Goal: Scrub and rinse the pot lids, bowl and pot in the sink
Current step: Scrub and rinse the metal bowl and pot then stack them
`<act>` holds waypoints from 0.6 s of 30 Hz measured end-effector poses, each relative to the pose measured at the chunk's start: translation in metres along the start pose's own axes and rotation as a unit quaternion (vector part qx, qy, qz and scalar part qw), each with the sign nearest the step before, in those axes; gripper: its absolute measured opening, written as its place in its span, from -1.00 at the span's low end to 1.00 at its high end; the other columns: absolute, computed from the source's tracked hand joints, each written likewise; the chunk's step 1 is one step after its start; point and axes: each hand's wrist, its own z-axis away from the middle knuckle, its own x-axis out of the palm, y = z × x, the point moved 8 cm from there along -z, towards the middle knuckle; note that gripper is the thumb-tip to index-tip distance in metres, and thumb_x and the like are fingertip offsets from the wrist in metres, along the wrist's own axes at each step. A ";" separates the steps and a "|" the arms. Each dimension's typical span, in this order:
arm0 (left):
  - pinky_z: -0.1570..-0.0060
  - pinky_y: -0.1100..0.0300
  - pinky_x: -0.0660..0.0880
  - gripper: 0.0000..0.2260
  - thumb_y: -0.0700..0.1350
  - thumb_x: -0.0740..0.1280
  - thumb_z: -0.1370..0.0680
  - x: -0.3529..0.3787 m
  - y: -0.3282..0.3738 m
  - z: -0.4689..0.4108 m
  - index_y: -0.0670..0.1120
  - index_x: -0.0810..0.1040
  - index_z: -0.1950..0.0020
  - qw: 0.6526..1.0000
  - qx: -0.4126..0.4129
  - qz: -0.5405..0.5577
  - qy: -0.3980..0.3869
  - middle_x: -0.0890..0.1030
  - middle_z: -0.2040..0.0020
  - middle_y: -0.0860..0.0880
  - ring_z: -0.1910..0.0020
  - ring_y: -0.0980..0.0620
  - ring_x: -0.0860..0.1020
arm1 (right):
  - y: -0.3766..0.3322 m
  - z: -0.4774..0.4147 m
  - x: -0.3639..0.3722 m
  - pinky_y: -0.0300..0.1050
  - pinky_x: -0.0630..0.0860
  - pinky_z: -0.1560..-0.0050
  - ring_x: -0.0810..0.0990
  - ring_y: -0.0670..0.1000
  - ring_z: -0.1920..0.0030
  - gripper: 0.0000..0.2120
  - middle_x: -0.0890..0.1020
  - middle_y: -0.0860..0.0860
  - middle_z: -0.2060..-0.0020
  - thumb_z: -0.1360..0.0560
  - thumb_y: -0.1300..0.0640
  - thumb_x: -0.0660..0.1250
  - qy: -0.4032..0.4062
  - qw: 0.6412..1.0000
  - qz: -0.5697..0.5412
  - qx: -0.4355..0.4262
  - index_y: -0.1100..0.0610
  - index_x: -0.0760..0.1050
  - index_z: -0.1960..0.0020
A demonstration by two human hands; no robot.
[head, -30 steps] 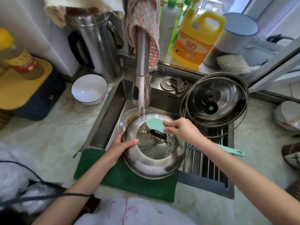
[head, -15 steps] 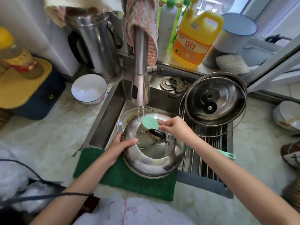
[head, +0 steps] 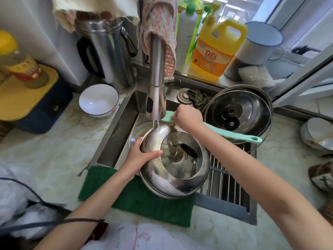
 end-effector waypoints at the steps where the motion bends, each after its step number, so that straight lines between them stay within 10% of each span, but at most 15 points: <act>1: -0.18 0.18 0.40 -0.21 -0.10 0.56 -0.33 0.001 0.002 0.000 -0.07 0.25 -0.47 1.000 0.005 -0.001 0.004 0.42 -0.23 0.09 -0.23 0.07 0.43 | -0.011 0.002 0.000 -0.11 0.39 0.16 0.60 0.12 0.02 -0.69 0.65 0.08 0.04 -0.52 -0.09 0.32 -0.017 0.999 0.005 -0.036 0.12 0.62 -0.08; 8: -0.41 -0.01 0.27 -0.03 0.05 0.59 -0.25 0.007 0.016 -0.001 -0.08 0.16 -0.53 0.999 0.037 -0.036 0.017 0.28 -0.48 -0.03 -0.44 -0.02 0.28 | -0.015 -0.004 -0.027 -0.10 0.41 0.16 0.60 0.13 -0.03 -0.63 0.63 0.09 -0.01 -0.53 -0.09 0.29 -0.006 0.987 0.148 -0.069 0.21 0.55 -0.10; 12: -0.30 -0.05 0.41 -0.08 0.19 0.61 -0.07 0.011 0.024 0.001 -0.09 0.42 -0.35 0.998 0.038 -0.044 0.012 0.53 -0.28 0.01 -0.26 0.00 0.49 | -0.050 0.012 -0.007 -0.07 0.45 0.11 0.57 0.15 -0.08 -0.60 0.62 0.08 -0.06 -0.52 -0.12 0.28 -0.092 0.971 0.119 -0.184 0.17 0.53 -0.15; 18: -0.38 0.00 0.31 -0.09 0.04 0.59 -0.25 0.009 0.026 -0.002 -0.07 0.23 -0.49 0.998 0.044 -0.049 0.012 0.35 -0.43 -0.02 -0.41 -0.02 0.32 | -0.018 -0.007 -0.029 -0.10 0.38 0.18 0.59 0.15 0.00 -0.62 0.64 0.11 0.00 -0.54 -0.10 0.29 -0.046 0.974 0.186 -0.119 0.21 0.57 -0.09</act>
